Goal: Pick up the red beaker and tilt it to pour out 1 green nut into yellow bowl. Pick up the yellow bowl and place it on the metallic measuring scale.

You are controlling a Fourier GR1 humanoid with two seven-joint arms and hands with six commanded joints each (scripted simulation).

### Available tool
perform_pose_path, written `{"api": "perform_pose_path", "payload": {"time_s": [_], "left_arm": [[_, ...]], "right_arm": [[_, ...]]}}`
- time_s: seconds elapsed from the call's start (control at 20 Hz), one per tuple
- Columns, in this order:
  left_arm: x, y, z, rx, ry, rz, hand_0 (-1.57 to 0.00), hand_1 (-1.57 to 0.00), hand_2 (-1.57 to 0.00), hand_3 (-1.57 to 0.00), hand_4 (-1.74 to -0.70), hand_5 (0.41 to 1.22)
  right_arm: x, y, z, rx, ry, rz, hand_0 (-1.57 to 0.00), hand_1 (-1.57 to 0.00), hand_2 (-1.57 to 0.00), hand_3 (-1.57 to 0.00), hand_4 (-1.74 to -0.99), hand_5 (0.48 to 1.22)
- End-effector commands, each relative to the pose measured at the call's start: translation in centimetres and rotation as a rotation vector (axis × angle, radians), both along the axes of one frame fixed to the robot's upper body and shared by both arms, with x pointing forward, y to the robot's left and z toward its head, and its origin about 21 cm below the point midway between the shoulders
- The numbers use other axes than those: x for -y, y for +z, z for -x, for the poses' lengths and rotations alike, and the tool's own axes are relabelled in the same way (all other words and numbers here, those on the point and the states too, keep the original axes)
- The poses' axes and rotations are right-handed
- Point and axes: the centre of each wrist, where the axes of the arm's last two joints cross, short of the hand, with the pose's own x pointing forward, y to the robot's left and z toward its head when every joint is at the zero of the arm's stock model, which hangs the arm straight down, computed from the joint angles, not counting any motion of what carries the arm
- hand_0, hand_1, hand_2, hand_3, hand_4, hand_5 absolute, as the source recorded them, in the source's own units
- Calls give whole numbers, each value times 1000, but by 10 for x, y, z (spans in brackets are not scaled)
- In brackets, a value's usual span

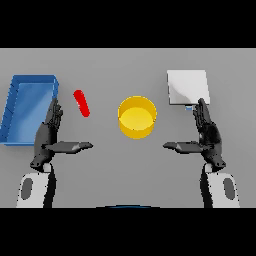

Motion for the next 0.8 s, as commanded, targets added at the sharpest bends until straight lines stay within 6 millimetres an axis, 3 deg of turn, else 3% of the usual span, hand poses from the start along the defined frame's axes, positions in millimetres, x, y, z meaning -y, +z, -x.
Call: {"api": "perform_pose_path", "payload": {"time_s": [0.0,0.25,0.35,0.45,0.6,0.75], "left_arm": [[-2,0,-1,-1,3,-1,1,1,1,1,-1093,623],[-14,1,-9,-9,1,-5,1,1,1,1,-1093,623],[-13,2,9,52,-17,-116,1,1,1,1,-1094,620],[-14,9,15,49,-28,-158,1,1,1,1,-1093,615],[-10,12,18,32,-38,-177,1,1,1,1,-1096,616],[-5,8,8,3,-47,-205,1,1,1,1,-1090,612]], "right_arm": [[0,0,0,1,-1,-1,1,1,1,1,-1128,660],[-1,-2,7,-5,2,0,1,1,1,1,-1128,660],[-6,2,21,147,49,206,1,1,1,1,-1128,663],[-11,2,32,165,61,283,1,1,1,1,-1126,666],[-16,5,36,155,48,308,1,1,1,1,-1112,659],[-16,8,36,162,57,285,1,1,1,1,-1123,653]]}}
